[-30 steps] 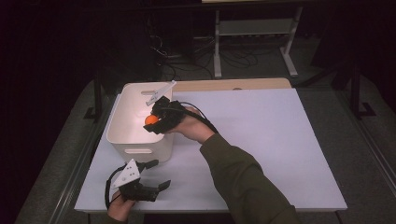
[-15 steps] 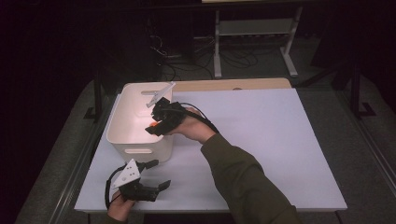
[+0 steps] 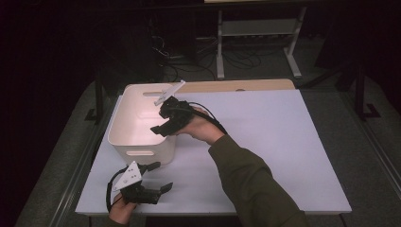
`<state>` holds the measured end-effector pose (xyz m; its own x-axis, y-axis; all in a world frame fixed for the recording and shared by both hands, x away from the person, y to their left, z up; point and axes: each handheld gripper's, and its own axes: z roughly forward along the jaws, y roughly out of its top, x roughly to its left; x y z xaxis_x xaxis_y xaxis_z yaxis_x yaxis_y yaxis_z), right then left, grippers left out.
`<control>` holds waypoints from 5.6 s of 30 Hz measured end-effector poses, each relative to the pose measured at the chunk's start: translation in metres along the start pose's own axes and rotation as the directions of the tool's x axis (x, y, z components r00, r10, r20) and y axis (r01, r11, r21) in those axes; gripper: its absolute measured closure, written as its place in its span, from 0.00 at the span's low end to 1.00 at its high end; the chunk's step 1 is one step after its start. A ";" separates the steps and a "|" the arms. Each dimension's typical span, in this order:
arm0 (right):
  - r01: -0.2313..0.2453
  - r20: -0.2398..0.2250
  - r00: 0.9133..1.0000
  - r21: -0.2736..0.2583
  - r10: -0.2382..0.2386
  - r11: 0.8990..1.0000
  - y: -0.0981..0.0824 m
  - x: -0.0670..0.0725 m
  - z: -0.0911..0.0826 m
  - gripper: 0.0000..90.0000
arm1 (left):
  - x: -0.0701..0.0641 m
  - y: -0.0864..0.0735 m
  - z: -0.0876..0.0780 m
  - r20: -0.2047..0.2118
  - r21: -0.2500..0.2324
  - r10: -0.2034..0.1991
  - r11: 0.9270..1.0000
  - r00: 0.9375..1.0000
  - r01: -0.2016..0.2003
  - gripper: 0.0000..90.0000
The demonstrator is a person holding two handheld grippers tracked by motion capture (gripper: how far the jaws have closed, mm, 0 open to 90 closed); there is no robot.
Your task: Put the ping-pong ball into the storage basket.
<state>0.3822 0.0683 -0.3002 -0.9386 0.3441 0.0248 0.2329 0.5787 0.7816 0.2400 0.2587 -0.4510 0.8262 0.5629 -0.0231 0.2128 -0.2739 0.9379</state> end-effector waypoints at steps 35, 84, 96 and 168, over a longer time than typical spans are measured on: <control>-0.072 0.064 0.995 -0.016 0.073 0.997 -0.052 -0.017 -0.029 0.27 | 0.000 0.000 0.000 -0.001 -0.001 -0.009 1.000 1.000 0.009 0.16; -0.182 0.186 0.964 -0.058 0.190 0.981 -0.164 -0.013 -0.042 0.09 | 0.000 0.000 0.000 -0.003 -0.002 -0.007 1.000 1.000 0.007 0.16; -0.201 0.221 0.951 -0.088 0.216 0.976 -0.184 -0.013 -0.055 0.06 | 0.000 0.000 0.000 -0.004 -0.002 -0.005 1.000 1.000 0.005 0.16; -0.313 0.342 0.871 -0.167 0.353 0.935 -0.274 -0.008 -0.121 0.03 | 0.000 0.000 -0.001 -0.009 -0.005 -0.006 1.000 1.000 0.006 0.16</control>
<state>0.2953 -0.1825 -0.4386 -0.6486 0.7565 0.0842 0.4687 0.3097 0.8273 0.2393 0.2589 -0.4511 0.8200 0.5718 -0.0257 0.2152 -0.2664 0.9395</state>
